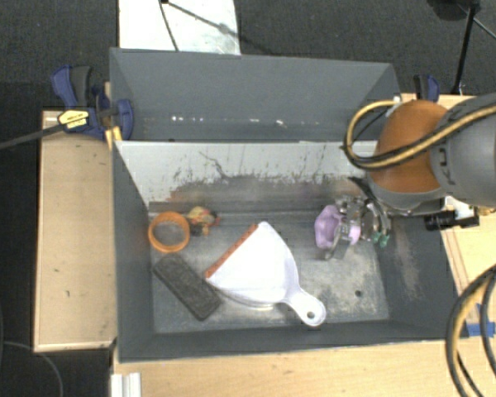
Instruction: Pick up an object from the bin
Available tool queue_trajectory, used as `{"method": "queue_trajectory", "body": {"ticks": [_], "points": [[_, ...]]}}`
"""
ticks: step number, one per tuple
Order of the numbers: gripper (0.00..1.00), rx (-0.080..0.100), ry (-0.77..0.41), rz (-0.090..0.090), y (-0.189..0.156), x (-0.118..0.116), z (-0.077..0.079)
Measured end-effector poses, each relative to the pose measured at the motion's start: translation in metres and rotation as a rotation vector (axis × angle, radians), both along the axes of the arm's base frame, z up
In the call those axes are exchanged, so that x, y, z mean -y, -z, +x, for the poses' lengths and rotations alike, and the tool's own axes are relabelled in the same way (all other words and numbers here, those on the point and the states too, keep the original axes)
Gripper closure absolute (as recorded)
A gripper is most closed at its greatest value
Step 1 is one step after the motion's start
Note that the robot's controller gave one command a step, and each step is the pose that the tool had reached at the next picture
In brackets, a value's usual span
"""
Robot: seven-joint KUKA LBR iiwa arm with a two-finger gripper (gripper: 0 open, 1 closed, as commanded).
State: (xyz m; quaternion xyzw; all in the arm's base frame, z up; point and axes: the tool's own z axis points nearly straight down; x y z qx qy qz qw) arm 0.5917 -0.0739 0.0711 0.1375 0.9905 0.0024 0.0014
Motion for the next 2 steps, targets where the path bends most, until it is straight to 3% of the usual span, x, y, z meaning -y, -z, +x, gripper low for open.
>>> {"method": "queue_trajectory", "body": {"ticks": [2], "points": [[1.0,-0.003,-0.002,-0.001,-0.0034,0.0,-0.001]]}}
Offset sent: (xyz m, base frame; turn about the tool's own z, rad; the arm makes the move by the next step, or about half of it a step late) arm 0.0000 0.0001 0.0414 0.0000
